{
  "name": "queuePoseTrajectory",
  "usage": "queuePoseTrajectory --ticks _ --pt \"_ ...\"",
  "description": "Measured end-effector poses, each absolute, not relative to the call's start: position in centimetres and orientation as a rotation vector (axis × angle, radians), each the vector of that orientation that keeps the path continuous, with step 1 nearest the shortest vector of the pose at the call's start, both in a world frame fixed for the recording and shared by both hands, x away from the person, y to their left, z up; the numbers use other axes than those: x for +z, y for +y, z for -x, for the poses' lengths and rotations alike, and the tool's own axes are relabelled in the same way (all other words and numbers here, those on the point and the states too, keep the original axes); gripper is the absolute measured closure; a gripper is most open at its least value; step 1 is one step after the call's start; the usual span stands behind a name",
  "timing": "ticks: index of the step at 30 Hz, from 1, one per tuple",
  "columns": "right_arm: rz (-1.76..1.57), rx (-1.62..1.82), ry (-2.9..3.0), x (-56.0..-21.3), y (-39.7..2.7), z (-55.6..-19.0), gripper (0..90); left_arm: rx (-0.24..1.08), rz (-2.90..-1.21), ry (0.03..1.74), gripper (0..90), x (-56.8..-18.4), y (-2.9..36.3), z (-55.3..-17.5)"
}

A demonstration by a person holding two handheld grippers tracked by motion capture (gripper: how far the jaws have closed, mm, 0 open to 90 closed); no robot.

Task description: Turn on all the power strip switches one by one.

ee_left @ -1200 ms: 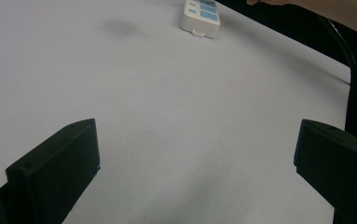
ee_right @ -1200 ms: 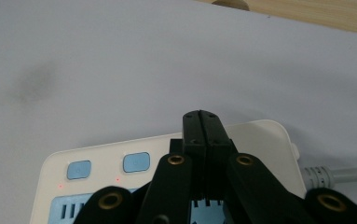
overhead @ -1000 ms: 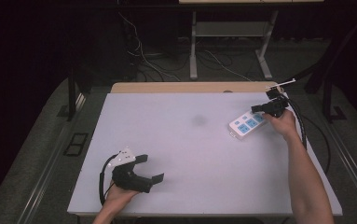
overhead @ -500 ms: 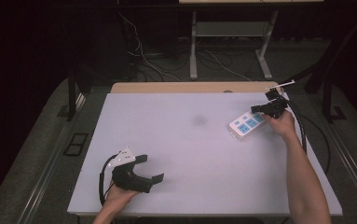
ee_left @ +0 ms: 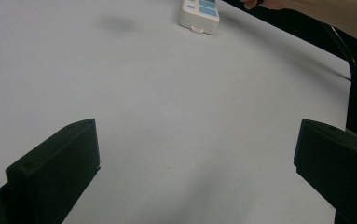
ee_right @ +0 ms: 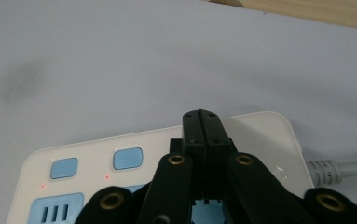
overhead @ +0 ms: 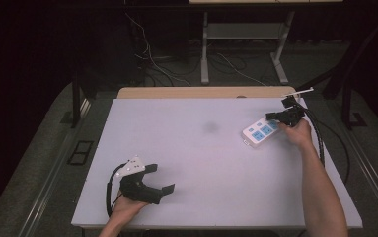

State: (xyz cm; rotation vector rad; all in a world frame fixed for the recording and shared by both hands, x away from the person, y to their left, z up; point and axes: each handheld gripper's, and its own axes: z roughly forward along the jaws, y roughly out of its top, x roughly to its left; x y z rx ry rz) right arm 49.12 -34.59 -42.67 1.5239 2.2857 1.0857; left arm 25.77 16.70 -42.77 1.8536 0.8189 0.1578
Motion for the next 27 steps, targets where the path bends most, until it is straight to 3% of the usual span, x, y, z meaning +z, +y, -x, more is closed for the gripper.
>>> queuePoseTrajectory --ticks 24,27 --pt "-1.558 1.164 2.271 -42.97 -35.15 -49.07 89.6 0.155 -1.847 0.814 0.0 -42.70 16.80 -25.74" --pt "-1.543 1.171 2.296 -42.78 -34.74 -48.88 86.5 0.153 -1.846 0.816 0.0 -42.73 16.80 -25.78"
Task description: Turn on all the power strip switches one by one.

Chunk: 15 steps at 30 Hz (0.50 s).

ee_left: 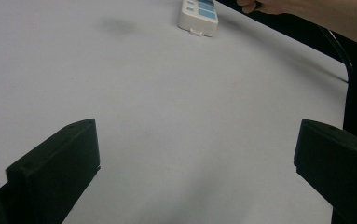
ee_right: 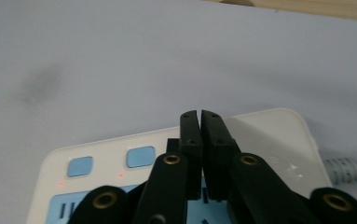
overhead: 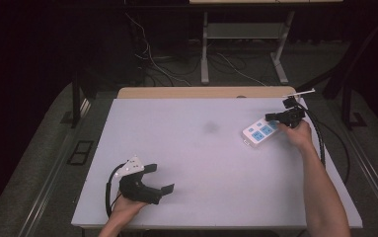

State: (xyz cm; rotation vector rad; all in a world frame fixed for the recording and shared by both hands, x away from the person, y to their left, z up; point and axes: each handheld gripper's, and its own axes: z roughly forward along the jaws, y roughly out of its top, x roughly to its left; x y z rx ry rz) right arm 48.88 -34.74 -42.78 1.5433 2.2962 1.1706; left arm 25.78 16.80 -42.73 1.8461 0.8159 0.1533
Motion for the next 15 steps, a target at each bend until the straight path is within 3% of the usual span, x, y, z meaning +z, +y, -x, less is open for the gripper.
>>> queuePoseTrajectory --ticks 9,15 --pt "-1.438 1.226 2.320 -40.7 -33.0 -47.1 79.3 0.154 -1.845 0.809 0.0 -42.6 16.7 -25.6" --pt "-1.422 1.261 2.291 -40.2 -32.8 -44.2 60.8 0.156 -1.849 0.799 0.0 -42.6 16.6 -25.6"
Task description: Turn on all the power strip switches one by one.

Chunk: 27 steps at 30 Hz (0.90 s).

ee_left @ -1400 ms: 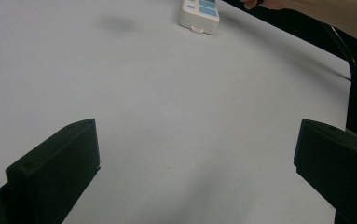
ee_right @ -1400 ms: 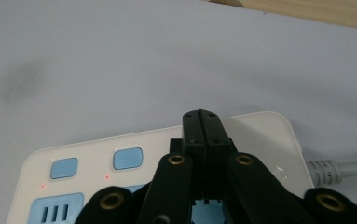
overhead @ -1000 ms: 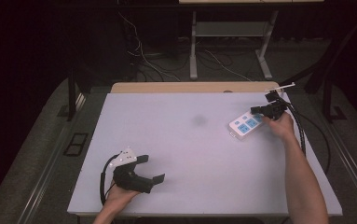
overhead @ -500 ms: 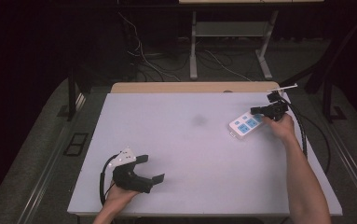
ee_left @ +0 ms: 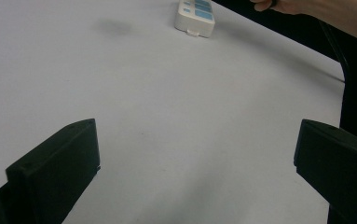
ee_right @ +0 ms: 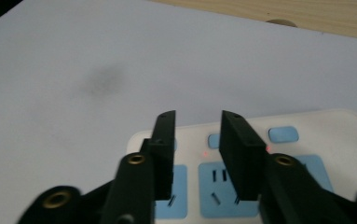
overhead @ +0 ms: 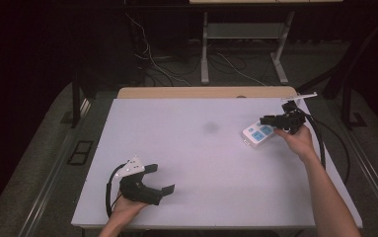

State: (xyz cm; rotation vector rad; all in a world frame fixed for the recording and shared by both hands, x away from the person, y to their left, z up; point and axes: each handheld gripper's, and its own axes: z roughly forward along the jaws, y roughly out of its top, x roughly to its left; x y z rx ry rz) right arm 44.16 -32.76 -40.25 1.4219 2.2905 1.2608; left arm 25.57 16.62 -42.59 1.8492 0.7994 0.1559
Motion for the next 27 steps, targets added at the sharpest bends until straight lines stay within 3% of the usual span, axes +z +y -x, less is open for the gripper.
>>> queuePoseTrajectory --ticks 8,11,12,27 --pt "-1.456 1.295 2.239 -39.3 -32.5 -40.6 18.3 0.159 -1.848 0.802 0.0 -42.6 16.6 -25.6" --pt "-1.429 1.336 2.256 -39.0 -32.2 -38.9 9.4 0.161 -1.847 0.799 0.0 -42.5 16.6 -25.5" --pt "-1.425 1.343 2.255 -39.0 -32.1 -38.3 1.1 0.162 -1.845 0.799 0.0 -42.5 16.6 -25.4" --pt "-1.284 1.446 2.277 -39.2 -31.0 -29.8 0.2 0.155 -1.853 0.792 0.0 -42.5 16.2 -25.2"
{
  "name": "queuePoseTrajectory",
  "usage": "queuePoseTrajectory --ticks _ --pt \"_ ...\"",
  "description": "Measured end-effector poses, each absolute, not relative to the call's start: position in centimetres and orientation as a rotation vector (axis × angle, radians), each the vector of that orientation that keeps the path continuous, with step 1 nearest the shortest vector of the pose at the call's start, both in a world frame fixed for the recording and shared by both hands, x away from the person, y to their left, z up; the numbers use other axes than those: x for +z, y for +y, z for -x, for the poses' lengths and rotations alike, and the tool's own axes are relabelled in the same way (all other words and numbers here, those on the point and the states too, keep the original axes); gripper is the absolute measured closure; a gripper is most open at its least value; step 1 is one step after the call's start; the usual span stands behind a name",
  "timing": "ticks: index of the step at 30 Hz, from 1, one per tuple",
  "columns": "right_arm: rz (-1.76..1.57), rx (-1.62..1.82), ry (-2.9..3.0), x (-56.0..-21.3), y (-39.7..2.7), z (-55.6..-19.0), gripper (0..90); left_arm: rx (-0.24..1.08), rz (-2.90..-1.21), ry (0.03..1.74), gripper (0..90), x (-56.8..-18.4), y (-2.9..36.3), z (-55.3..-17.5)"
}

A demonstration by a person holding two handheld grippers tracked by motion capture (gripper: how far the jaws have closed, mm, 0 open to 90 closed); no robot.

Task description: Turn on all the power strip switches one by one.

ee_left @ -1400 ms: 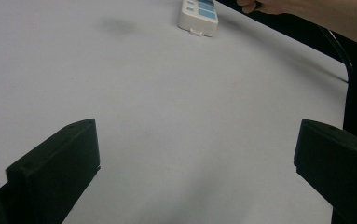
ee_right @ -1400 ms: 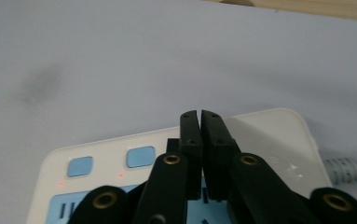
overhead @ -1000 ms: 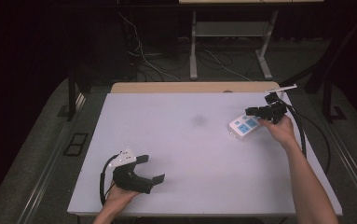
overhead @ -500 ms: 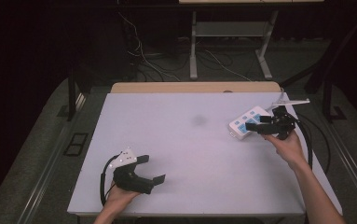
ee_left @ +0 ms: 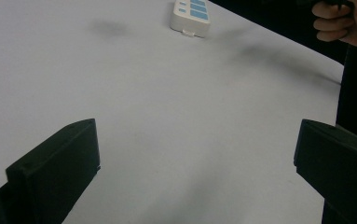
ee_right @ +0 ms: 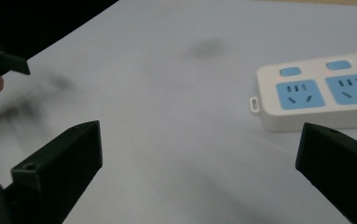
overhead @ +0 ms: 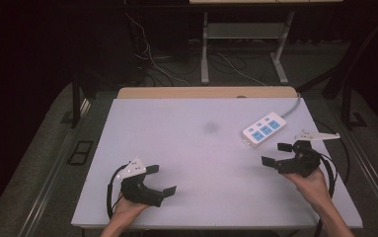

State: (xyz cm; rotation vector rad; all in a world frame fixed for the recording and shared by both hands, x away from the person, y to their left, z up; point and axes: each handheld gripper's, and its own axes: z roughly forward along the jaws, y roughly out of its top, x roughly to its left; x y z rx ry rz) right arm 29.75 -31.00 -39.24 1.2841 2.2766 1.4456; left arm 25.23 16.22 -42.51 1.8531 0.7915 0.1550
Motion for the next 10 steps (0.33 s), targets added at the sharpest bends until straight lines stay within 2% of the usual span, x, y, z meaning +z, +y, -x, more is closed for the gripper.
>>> queuePoseTrajectory --ticks 10 --pt "-1.258 1.470 2.309 -40.6 -30.6 -26.4 0.2 0.157 -1.855 0.796 0.0 -42.6 16.2 -25.4"
